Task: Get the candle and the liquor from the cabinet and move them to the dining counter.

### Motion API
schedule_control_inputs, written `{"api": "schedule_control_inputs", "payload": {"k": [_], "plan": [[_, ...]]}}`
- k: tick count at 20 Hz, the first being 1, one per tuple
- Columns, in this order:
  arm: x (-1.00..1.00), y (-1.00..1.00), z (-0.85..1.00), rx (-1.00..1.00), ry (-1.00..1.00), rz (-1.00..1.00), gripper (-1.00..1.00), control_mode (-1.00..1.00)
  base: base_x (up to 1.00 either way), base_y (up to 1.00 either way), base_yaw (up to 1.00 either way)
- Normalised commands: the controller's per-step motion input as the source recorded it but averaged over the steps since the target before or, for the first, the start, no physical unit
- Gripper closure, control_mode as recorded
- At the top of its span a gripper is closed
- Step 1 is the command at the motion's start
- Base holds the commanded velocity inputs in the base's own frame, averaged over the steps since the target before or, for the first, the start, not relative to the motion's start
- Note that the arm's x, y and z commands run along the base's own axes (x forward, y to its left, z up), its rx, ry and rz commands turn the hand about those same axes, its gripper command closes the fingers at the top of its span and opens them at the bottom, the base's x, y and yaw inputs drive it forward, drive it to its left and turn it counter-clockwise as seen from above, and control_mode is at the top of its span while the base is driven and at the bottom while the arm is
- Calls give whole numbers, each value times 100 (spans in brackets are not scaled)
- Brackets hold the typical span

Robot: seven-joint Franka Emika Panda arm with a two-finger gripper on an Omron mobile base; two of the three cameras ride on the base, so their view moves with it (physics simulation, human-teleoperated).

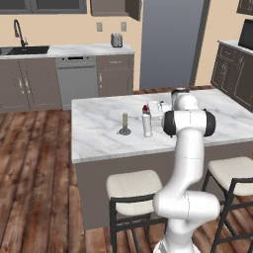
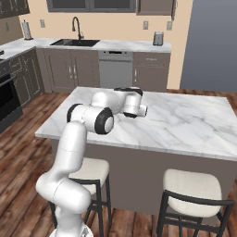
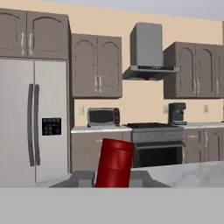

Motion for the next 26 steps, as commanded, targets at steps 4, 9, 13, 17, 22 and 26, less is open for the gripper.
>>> {"api": "schedule_control_inputs", "payload": {"k": [4, 9, 13, 17, 22, 26], "plan": [[0, 4, -18, 0, -7, -7, 100, -100, 0, 0, 0], [0, -1, -15, 2, -3, -1, 100, -100, 0, 0, 0], [0, -24, -1, 8, 0, 0, 100, -100, 0, 0, 0], [0, -31, 0, 7, 0, 0, 100, -100, 0, 0, 0], [0, -25, -5, 3, 0, 0, 100, -100, 0, 0, 0], [0, 0, -1, 0, 0, 0, 100, -100, 0, 0, 0]]}}
